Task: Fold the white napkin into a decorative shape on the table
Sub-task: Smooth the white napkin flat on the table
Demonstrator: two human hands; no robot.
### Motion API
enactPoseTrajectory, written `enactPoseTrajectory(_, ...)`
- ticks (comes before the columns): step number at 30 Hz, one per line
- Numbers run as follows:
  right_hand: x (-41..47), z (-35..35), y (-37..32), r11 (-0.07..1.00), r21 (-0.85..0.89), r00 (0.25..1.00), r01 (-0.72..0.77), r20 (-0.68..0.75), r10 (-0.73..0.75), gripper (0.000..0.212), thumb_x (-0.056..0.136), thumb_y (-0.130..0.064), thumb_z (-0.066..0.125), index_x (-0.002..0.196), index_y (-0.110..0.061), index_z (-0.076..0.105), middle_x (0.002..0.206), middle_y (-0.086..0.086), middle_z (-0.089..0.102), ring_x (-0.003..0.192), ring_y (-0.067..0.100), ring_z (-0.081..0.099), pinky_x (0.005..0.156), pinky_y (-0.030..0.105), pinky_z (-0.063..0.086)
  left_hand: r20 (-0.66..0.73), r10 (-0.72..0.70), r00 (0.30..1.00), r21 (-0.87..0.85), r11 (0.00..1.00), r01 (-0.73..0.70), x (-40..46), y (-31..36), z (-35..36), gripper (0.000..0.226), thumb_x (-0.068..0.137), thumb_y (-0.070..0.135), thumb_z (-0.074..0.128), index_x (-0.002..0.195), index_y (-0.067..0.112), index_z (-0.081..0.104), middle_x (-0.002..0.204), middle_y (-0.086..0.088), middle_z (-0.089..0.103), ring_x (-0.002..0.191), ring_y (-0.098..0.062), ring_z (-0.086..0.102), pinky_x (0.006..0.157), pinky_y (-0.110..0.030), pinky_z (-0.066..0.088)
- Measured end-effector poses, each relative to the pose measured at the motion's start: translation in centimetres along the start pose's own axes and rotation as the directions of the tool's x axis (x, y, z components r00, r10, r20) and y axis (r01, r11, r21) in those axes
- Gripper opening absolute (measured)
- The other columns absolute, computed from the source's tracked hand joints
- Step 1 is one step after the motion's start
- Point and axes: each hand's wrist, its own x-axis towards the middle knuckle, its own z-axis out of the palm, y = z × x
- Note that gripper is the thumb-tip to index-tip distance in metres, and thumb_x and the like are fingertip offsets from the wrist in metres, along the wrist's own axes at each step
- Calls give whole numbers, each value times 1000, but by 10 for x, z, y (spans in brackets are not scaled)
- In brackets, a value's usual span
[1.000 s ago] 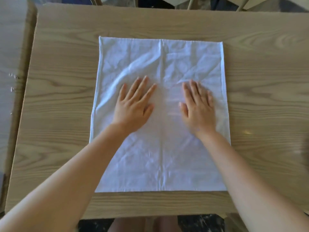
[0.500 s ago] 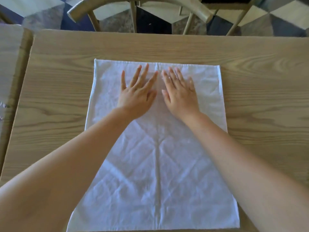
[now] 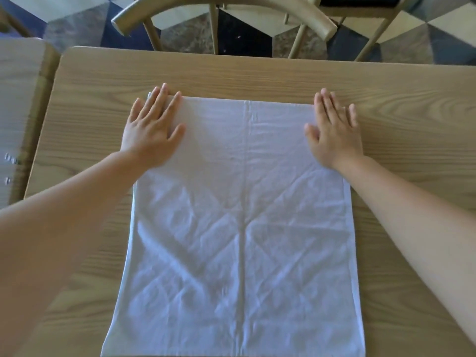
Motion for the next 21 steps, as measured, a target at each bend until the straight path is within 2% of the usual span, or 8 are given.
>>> enactPoseTrajectory(3, -19, -6, -2, 997, -33, 997, 72, -27, -73, 61, 97, -43, 20, 148, -15, 2, 158, 4, 0, 145, 18, -3, 113, 53, -6, 3, -62, 998, 69, 996, 61, -16, 15, -6, 64, 95, 50, 21, 150, 21, 7, 159, -6, 0, 145, -16, -3, 117, -41, -5)
enactPoseTrajectory(6, -84, -6, -10, 954, 20, 953, 298, -66, -296, 63, 93, -48, 25, 147, -15, 17, 156, 8, 17, 143, 21, 14, 111, 56, 10, -49, -2, 999, -51, 999, 0, -70, 59, 1, 62, 94, 47, 27, 149, 21, 17, 158, -8, 8, 145, -20, 6, 116, -45, 1)
enactPoseTrajectory(7, -114, -1, -10, 927, 32, 927, 373, -43, -371, 63, 93, -50, 25, 146, -16, 19, 154, 8, 20, 142, 21, 17, 111, 54, 13, -49, 14, 999, -93, 996, -18, -92, 78, 7, 63, 92, 48, 27, 148, 22, 20, 158, -8, 11, 145, -21, 10, 115, -47, 4)
enactPoseTrajectory(10, -199, 12, 2, 850, 18, 847, 527, 66, -527, 63, 92, -52, 27, 146, -18, 22, 153, 6, 21, 142, 20, 16, 111, 52, 12, -20, 7, 1000, -167, 986, -10, -146, 131, 24, 64, 88, 49, 31, 146, 23, 29, 155, -9, 22, 143, -24, 20, 113, -50, 11)
enactPoseTrajectory(13, -260, 15, 15, 827, 23, 816, 562, 146, -559, 68, 89, -54, 36, 146, -19, 23, 154, 5, 21, 143, 20, 14, 113, 51, 11, 5, 15, 1000, -173, 985, -14, -185, 175, 34, 64, 86, 47, 35, 145, 23, 32, 154, -9, 26, 142, -25, 22, 112, -53, 11)
enactPoseTrajectory(16, -299, 12, 26, 827, 29, 803, 562, 222, -553, 73, 88, -57, 37, 148, -19, 19, 156, 4, 18, 144, 19, 10, 114, 50, 10, 16, 104, 994, -157, 983, -100, -219, 212, 38, 62, 87, 47, 37, 144, 22, 34, 153, -9, 28, 142, -26, 23, 111, -54, 10)
enactPoseTrajectory(21, -333, 10, 48, 796, 13, 771, 605, 243, -589, 69, 90, -54, 38, 147, -19, 21, 154, 6, 22, 144, 19, 11, 114, 48, 13, 80, 219, 972, -127, 970, -208, -260, 244, 44, 62, 92, 48, 29, 147, 20, 25, 156, -6, 19, 144, -23, 11, 112, -56, 10)
